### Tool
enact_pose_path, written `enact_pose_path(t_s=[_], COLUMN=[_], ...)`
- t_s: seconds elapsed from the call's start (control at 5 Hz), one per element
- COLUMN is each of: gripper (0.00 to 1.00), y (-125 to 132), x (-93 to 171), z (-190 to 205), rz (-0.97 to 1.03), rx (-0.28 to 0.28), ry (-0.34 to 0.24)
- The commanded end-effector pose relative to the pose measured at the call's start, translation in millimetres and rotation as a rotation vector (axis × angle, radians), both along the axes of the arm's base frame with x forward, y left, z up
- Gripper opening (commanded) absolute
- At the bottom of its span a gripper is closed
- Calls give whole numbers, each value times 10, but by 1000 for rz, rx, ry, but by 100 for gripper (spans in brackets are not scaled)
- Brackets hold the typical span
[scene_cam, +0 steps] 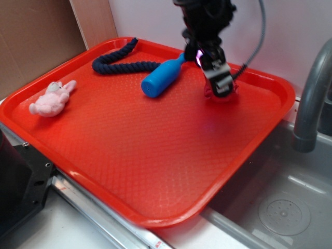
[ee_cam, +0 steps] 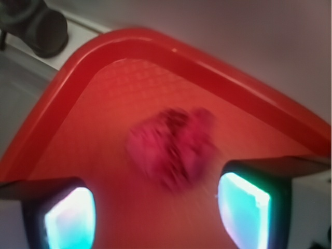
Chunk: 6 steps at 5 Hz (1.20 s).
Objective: Grab the red paper.
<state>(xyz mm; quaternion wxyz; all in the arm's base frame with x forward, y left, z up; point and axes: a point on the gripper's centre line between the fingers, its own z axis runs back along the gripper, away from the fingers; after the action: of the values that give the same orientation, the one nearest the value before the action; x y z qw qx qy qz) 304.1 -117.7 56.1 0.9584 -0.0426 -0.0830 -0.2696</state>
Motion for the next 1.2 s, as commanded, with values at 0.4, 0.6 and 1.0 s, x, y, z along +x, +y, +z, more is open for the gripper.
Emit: enact_pose_path(t_s=[0.4, 0.6, 1.0], gripper=[0, 0, 0], y=[-31, 52, 681], x=[58, -22, -880], z=[-142, 184, 1161], rz=[21, 41, 377], rx=[73, 14, 3], ry=[-55, -41, 95])
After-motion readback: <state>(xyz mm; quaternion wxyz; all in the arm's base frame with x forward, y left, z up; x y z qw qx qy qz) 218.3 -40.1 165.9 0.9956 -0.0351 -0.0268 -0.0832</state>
